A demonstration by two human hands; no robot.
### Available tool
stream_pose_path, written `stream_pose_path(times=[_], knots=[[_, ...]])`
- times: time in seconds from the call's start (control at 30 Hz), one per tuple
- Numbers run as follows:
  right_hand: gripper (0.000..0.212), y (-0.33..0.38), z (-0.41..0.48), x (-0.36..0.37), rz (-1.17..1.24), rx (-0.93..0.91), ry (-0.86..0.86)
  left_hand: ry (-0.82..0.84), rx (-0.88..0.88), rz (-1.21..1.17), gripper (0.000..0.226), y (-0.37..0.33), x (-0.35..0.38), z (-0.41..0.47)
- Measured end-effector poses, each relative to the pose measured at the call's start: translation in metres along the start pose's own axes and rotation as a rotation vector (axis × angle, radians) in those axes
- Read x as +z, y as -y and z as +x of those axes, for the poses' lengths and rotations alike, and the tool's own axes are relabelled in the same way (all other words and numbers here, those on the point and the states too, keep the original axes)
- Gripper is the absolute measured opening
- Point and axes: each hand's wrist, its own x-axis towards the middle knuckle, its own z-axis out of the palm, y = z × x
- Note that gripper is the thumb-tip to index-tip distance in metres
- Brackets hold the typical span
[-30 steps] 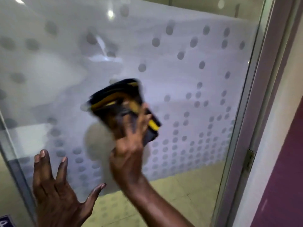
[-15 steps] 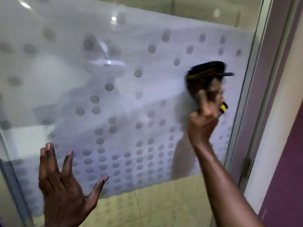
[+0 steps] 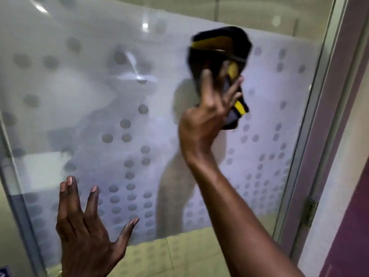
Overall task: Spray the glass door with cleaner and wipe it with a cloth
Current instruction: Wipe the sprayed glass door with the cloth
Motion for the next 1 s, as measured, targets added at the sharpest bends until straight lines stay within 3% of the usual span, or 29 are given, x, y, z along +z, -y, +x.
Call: stream_pose_path(times=[0.1,0.2,0.3,0.37,0.5,0.67,0.87,1.0], knots=[[0.075,0.032,-0.063,0.024,0.030,-0.276,0.232,-0.013,0.005,-0.015,0.122,-0.003,0.001,-0.001],[0.065,0.047,-0.126,0.034,-0.052,-0.600,0.563,0.045,-0.066,0.011,0.104,-0.006,0.004,0.000],[0.058,0.044,-0.146,0.035,-0.186,-0.799,0.645,0.159,-0.266,-0.023,0.095,-0.009,0.005,0.006],[0.050,0.035,-0.138,0.031,-0.162,-0.821,0.617,0.153,-0.187,-0.038,0.108,-0.008,0.003,0.002],[0.057,-0.001,-0.094,0.008,-0.128,-0.724,0.512,-0.033,-0.032,-0.014,0.115,-0.009,-0.003,-0.001],[0.087,-0.066,0.008,-0.041,-0.170,-0.381,0.192,-0.029,-0.009,-0.015,0.115,-0.020,-0.005,0.007],[0.081,-0.123,0.099,-0.096,-0.220,0.261,-0.180,-0.007,-0.011,-0.020,0.111,-0.029,-0.008,0.018],[0.077,-0.115,0.113,-0.086,-0.198,0.439,-0.253,0.002,0.001,-0.021,0.115,-0.019,-0.010,0.019]])
